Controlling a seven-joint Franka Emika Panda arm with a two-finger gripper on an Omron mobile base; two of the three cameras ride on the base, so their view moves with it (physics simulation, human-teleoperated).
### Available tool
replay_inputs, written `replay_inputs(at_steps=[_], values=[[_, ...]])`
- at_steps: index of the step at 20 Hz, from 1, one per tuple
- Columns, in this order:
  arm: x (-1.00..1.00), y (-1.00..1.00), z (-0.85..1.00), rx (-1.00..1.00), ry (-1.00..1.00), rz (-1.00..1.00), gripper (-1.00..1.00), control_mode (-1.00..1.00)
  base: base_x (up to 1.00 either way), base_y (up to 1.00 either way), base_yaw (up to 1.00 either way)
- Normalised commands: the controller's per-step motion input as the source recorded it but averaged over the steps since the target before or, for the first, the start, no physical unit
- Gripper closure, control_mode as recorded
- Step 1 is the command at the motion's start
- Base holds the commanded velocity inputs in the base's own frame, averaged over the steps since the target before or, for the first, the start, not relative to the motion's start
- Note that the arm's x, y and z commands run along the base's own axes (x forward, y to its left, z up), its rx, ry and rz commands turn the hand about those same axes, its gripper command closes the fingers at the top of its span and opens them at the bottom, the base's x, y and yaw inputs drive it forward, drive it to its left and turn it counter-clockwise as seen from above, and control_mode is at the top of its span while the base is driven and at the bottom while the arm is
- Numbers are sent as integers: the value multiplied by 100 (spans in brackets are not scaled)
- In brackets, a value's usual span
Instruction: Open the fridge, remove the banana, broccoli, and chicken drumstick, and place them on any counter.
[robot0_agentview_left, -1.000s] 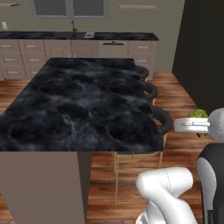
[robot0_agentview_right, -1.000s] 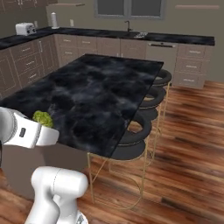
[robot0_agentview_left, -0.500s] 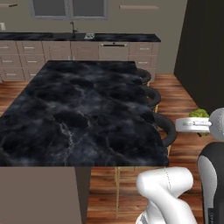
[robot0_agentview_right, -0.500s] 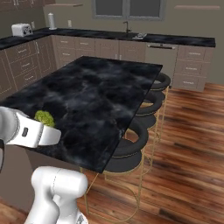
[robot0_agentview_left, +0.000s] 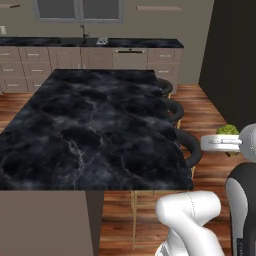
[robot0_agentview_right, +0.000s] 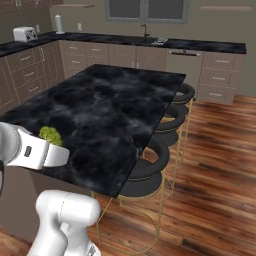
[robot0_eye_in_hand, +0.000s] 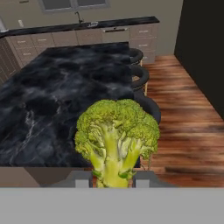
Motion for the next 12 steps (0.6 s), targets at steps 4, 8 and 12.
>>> replay_inputs(at_steps=[4, 8, 12], values=[[72, 0, -16, 0, 30, 9, 100, -100, 8, 0, 0], [100, 0, -50, 0, 56, 24, 100, -100, 0, 0, 0], [100, 9, -77, -2, 47, 17, 100, -100, 0, 0, 0]])
